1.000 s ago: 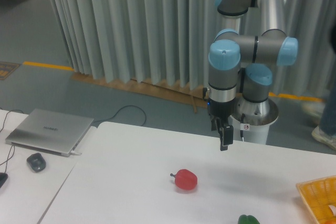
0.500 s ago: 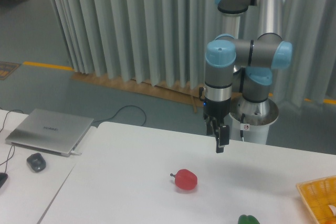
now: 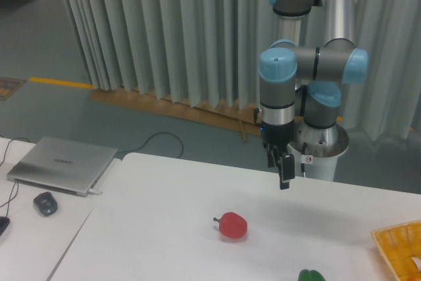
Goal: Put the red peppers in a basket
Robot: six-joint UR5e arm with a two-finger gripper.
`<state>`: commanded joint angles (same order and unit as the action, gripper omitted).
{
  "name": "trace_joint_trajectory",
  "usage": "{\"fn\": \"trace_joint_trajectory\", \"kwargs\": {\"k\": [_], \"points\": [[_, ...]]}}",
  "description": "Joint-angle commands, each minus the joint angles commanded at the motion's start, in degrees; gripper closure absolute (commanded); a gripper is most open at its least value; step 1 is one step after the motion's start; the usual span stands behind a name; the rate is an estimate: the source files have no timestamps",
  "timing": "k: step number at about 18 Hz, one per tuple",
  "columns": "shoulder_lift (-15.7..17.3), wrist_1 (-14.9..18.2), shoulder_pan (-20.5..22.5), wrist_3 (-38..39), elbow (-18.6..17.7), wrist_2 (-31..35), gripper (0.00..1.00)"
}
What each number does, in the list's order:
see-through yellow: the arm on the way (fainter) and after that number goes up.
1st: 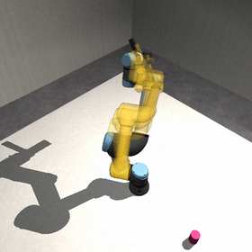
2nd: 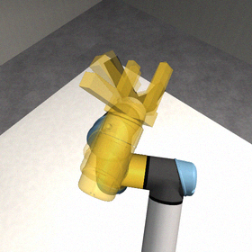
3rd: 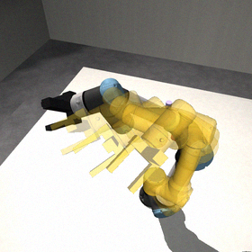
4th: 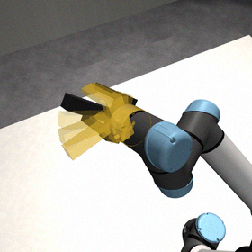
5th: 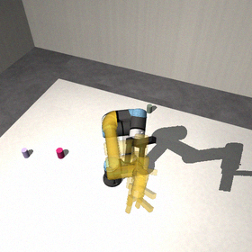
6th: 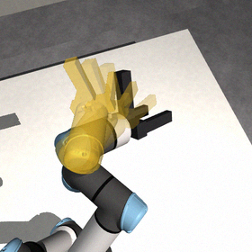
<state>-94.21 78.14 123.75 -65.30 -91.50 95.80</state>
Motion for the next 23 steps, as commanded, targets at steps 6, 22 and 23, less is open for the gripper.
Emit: {"fn": "trace_joint_trajectory", "kwargs": {"k": [6,22,23], "points": [[-3.95,-2.71,-1.49,5.18,-0.44,0.97,0.00],[-13.20,-9.14,-8.61,14.33,-1.14,1.23,0.00],[-13.28,-9.32,-9.22,14.41,-1.58,1.32,0.00]]}}
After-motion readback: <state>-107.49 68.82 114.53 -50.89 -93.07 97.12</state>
